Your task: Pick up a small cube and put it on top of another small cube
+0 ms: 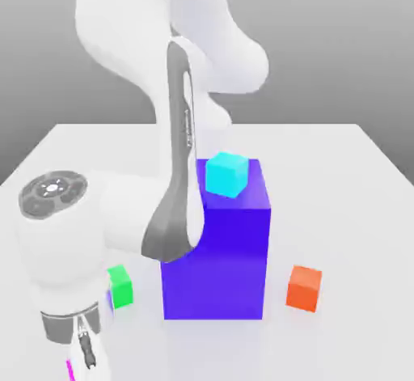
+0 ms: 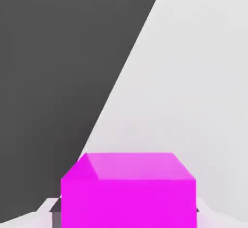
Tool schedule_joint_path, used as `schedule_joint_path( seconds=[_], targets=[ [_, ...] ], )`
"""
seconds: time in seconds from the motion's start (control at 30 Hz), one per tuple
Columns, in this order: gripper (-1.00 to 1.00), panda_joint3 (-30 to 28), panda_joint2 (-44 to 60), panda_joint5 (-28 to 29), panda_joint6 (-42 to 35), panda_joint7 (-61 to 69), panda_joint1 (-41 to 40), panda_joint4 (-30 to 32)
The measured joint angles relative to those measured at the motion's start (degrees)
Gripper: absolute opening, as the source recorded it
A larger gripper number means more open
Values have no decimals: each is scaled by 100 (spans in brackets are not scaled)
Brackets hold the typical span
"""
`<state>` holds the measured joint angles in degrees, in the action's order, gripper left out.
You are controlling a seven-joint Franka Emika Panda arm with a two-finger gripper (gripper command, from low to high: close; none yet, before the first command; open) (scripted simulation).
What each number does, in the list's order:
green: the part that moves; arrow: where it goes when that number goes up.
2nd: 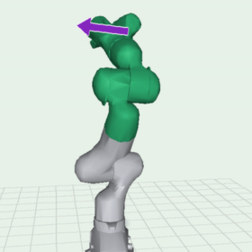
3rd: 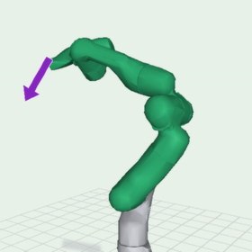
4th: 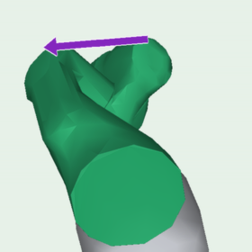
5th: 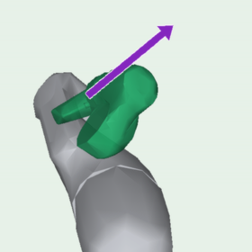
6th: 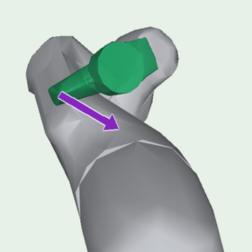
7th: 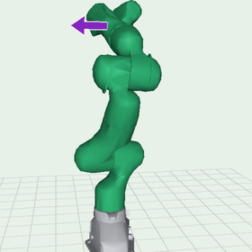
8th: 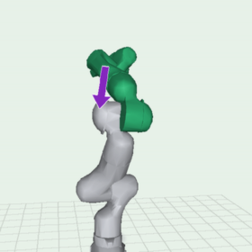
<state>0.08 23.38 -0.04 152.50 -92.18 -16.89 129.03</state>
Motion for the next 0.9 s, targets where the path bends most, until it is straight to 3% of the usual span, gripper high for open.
schedule_joint_path(
  seconds=[0.3,0.53,0.77,0.8,0.9],
  targets=[
    [-100,-72,-1833,-668,-57,-619,-270,1721],
    [-100,-153,-3035,-63,123,-1955,-734,3143],
    [-100,-139,-2062,44,1188,-2136,-823,3242],
    [100,-126,-1894,9,1350,-2108,-821,3239],
    [100,-126,-1894,9,1350,-2108,-821,3239]
  ],
)
